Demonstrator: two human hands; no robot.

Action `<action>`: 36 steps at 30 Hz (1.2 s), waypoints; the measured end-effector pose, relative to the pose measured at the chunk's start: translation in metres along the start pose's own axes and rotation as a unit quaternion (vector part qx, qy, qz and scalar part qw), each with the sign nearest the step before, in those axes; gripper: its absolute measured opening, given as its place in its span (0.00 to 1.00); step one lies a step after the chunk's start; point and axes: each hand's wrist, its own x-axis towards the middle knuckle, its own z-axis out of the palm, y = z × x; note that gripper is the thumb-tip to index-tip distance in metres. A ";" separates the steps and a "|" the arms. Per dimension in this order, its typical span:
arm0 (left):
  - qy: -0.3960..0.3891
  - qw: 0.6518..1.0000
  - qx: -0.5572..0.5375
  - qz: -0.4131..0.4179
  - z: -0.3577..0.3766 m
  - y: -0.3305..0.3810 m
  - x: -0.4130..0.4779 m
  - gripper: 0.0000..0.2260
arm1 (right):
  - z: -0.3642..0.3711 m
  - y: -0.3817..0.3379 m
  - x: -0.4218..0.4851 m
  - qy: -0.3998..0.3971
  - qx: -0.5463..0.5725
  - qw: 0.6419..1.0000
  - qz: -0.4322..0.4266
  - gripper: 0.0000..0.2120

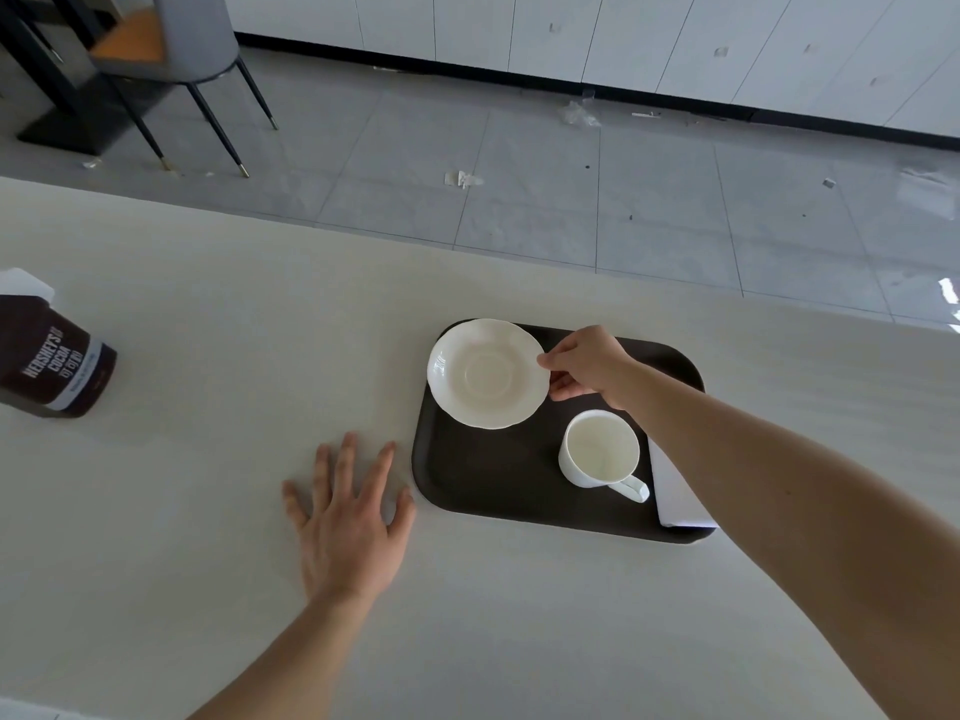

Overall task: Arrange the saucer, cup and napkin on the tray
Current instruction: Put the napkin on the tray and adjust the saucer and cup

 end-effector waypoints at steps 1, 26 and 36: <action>0.000 1.000 0.000 0.000 0.000 0.000 0.000 0.27 | 0.000 0.002 -0.001 -0.003 0.000 1.000 -0.001 0.08; -0.002 1.000 -0.002 -0.005 -0.002 -0.001 -0.001 0.28 | -0.050 0.097 -0.155 0.118 -0.166 0.972 -0.117 0.14; 0.002 1.000 -0.015 -0.007 -0.003 0.000 -0.002 0.28 | -0.031 0.104 -0.153 0.129 -0.181 0.967 -0.125 0.05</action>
